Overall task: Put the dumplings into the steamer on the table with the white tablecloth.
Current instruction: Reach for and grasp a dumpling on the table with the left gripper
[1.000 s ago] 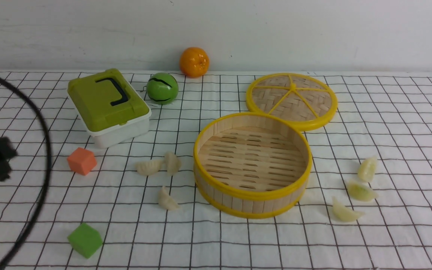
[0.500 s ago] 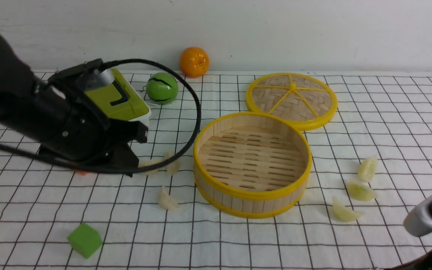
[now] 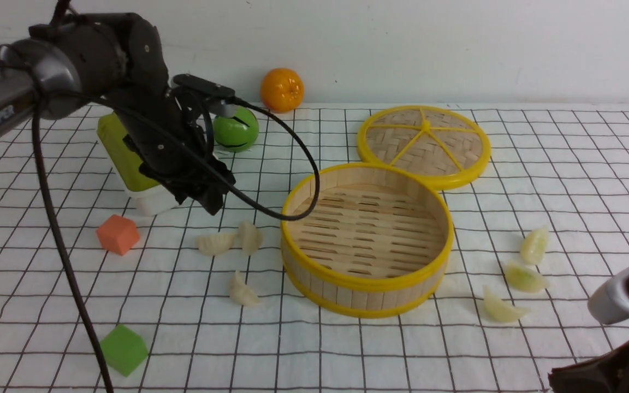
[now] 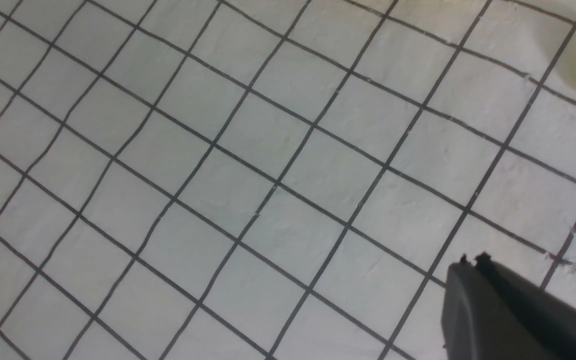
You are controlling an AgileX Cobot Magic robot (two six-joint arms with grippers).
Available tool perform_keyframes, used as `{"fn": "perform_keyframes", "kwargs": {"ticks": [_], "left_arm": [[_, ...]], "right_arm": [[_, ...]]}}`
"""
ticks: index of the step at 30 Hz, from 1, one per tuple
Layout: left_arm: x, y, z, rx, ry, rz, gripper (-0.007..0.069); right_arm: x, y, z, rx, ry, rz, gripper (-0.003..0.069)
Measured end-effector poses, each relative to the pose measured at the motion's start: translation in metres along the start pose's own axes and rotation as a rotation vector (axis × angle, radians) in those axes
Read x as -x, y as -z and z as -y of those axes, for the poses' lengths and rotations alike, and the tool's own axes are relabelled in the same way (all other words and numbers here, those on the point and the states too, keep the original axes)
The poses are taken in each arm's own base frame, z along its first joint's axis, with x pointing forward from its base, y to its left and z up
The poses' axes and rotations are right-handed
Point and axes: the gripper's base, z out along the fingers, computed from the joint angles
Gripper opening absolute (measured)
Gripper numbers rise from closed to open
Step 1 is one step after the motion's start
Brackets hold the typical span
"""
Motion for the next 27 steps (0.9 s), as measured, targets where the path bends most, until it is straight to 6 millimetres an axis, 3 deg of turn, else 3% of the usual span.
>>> {"fn": "perform_keyframes", "kwargs": {"ticks": [7,19,25,27], "left_arm": [[-0.003,-0.037,-0.001,-0.046,-0.241,-0.069,0.0406],[-0.006,-0.061,0.004,-0.119,-0.301,-0.077,0.0204],[-0.006,-0.062,0.003,-0.110,-0.212,-0.085,0.0141],[-0.006,-0.061,0.002,-0.085,-0.067,-0.099,0.0141]], "right_arm": [[0.002,0.000,0.002,-0.018,0.002,0.020,-0.0010],[0.003,-0.001,-0.002,0.001,0.000,0.027,-0.0005],[0.003,-0.001,-0.003,0.007,0.007,0.025,-0.0002],[0.003,-0.001,-0.003,0.007,0.007,0.025,0.0000]]}}
